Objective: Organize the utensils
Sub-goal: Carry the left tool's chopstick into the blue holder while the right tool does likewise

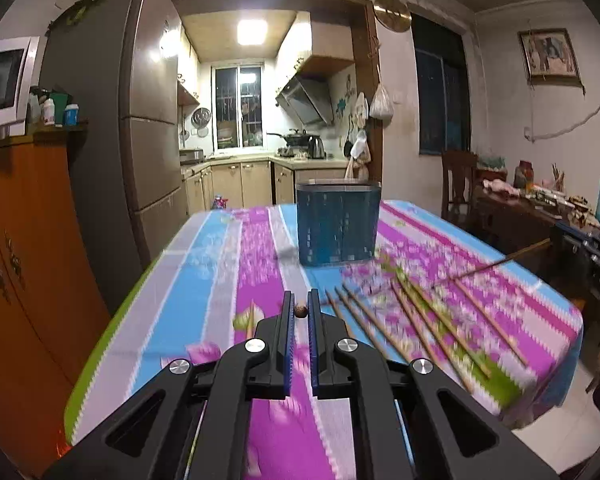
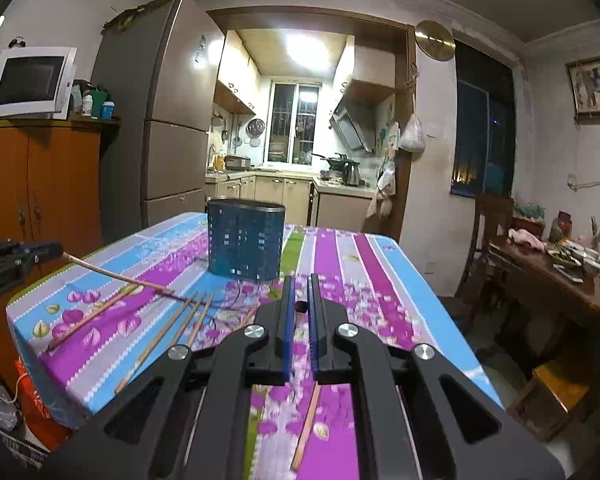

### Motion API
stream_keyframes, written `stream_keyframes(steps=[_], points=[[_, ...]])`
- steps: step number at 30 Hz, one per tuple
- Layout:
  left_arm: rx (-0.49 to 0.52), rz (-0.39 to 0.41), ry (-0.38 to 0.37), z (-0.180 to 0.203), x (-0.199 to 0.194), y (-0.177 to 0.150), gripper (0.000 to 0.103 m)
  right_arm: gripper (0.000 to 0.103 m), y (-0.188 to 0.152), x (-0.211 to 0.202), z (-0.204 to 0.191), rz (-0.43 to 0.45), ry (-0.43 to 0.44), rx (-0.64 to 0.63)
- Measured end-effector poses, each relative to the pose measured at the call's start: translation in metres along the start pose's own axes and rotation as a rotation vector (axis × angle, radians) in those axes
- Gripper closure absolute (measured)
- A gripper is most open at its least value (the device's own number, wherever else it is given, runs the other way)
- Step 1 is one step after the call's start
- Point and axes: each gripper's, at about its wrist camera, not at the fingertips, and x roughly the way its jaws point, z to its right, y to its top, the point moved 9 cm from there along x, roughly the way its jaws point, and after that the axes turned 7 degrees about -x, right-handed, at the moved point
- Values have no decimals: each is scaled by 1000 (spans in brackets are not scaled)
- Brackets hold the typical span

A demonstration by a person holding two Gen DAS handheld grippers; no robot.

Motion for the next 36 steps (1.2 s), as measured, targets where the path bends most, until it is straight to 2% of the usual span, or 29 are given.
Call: stream_keyframes(steps=[13, 24, 36], points=[[-13, 17, -46, 1, 36, 77, 95, 98, 54, 34, 18, 62, 42, -45], [-4, 25, -67, 2, 62, 108, 95, 98, 85, 63, 31, 85, 72, -39], [-2, 74, -104, 8, 56, 137, 95, 98, 106, 70, 24, 112, 93, -62]])
